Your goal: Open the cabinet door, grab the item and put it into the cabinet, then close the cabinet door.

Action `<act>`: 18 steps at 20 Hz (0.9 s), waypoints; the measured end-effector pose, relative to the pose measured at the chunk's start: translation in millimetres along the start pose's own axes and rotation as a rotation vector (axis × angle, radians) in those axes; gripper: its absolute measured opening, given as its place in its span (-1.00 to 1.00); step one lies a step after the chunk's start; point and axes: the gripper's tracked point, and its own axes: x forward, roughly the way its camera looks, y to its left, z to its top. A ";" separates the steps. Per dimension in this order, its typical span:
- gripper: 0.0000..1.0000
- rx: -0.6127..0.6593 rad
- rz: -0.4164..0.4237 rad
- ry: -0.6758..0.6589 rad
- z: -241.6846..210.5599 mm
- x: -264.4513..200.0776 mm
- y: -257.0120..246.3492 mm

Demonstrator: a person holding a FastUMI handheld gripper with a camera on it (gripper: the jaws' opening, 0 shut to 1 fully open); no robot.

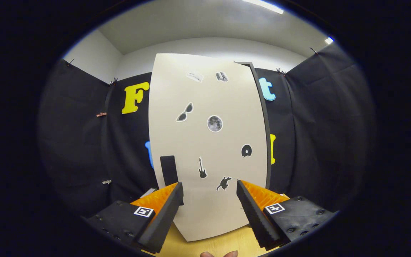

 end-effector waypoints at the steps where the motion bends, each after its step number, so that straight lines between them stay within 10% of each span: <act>1: 0.94 -0.002 -0.004 -0.001 0.3 -3.1 -2.9; 18: 0.93 -0.049 -0.011 -0.013 0.4 -20.1 -5.8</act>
